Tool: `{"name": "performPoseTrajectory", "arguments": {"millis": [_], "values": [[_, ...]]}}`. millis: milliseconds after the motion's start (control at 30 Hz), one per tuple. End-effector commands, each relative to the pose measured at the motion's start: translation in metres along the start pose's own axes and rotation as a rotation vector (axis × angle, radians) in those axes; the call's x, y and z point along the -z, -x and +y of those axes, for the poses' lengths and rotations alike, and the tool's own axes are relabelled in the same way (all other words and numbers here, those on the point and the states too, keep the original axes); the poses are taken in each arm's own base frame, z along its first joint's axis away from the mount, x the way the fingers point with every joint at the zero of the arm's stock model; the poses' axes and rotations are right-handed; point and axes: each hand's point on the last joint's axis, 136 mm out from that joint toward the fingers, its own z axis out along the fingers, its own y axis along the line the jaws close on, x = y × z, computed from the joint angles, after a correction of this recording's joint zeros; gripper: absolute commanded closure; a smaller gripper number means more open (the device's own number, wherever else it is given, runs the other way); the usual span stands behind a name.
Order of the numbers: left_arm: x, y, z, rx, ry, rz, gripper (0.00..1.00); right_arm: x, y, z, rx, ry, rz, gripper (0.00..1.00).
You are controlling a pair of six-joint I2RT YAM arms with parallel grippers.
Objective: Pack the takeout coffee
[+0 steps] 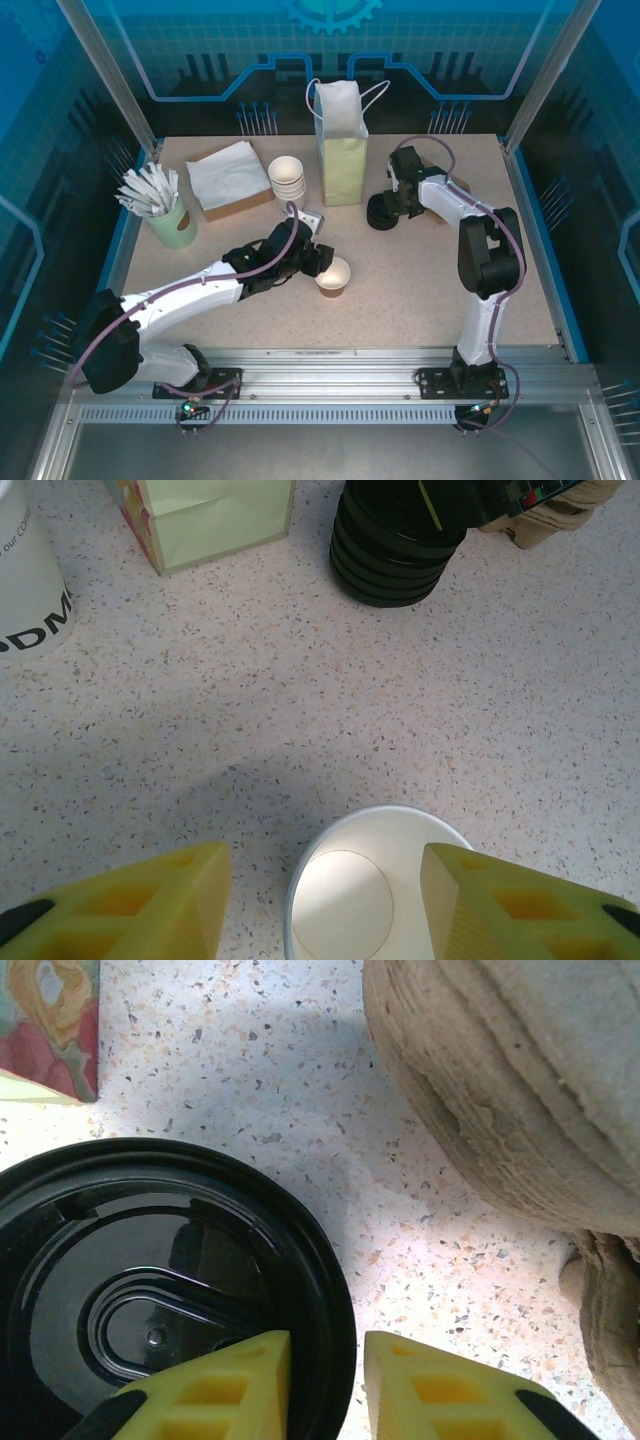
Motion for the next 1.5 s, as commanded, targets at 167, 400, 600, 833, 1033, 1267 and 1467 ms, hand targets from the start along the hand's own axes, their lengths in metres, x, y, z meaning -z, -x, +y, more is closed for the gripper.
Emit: {"name": "performPoseTrajectory", "arguments": {"millis": [167, 400, 600, 833, 1033, 1267, 1467], "values": [[-0.002, 0.002, -0.006, -0.009, -0.015, 0.004, 0.46, 0.005, 0.005, -0.002, 0.040, -0.035, 0.002, 0.77], [-0.003, 0.001, -0.005, -0.010, -0.011, 0.007, 0.46, 0.010, 0.009, 0.001, 0.055, -0.036, -0.009, 0.79], [-0.003, 0.000, -0.004, -0.012, -0.003, 0.005, 0.46, 0.016, 0.012, 0.002, 0.058, -0.028, -0.017, 0.81], [-0.003, 0.000, -0.003, -0.017, -0.002, 0.005, 0.46, 0.010, 0.008, 0.003, 0.067, -0.028, 0.004, 0.82], [-0.003, -0.001, -0.001, -0.019, 0.006, 0.006, 0.45, 0.009, 0.008, 0.004, 0.070, -0.023, 0.008, 0.84], [-0.002, 0.000, 0.000, -0.020, 0.014, -0.001, 0.46, 0.024, 0.015, 0.005, 0.063, -0.008, -0.025, 0.85], [-0.001, 0.000, 0.002, -0.023, 0.020, -0.007, 0.46, 0.028, 0.014, 0.007, 0.057, 0.007, -0.024, 0.84]]}}
